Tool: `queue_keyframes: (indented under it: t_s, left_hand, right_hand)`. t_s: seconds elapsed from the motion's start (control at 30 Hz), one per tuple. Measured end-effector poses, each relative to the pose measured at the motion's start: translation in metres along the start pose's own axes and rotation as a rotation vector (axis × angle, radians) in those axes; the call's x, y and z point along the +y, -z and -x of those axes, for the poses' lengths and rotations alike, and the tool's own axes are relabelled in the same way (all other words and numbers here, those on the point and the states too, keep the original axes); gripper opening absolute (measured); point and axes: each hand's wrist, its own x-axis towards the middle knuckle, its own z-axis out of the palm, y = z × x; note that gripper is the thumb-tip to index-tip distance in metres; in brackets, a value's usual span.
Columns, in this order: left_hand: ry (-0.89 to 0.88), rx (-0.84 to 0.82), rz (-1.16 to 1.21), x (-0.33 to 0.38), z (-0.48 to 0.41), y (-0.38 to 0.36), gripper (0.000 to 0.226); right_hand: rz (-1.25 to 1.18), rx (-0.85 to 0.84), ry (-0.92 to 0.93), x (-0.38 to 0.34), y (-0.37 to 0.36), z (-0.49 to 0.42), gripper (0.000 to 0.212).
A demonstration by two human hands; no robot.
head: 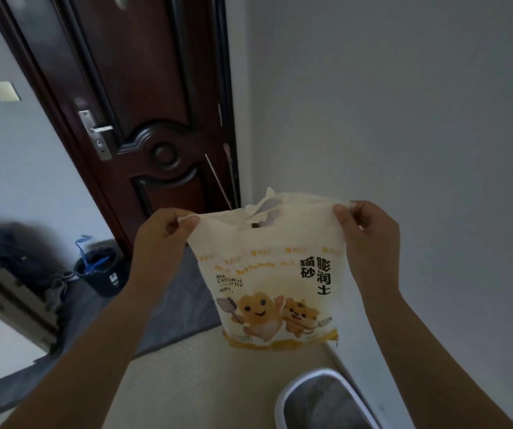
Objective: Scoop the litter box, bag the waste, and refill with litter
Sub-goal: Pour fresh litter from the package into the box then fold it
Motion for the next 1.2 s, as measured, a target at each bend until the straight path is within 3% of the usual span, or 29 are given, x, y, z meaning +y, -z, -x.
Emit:
queue_keyframes:
  t_s: [0.2,0.4,0.7,0.93,1.2]
  left_hand:
    - [-0.051,-0.138,0.041,-0.015,-0.051,-0.035,0.013]
    - [-0.189,-0.385,0.115,-0.023,-0.108,-0.091,0.013]
    - [-0.486,-0.846,0.317,-0.011,-0.147,-0.155,0.014]
    - [-0.509,-0.914,0.523,0.047,-0.129,-0.167,0.008]
    - [-0.47,-0.989,0.634,0.09,-0.079,-0.165,0.01]
  right_hand:
    - [0.07,0.104,-0.017,0.014,-0.007,-0.027,0.019]
    - [0.203,0.287,-0.093,0.029,-0.027,-0.039,0.019]
    - [0.276,0.743,-0.177,0.01,-0.064,-0.027,0.016]
    - [0.368,0.93,-0.129,-0.041,-0.049,0.0,0.017]
    - [0.464,0.984,-0.127,-0.088,-0.006,0.05,0.02]
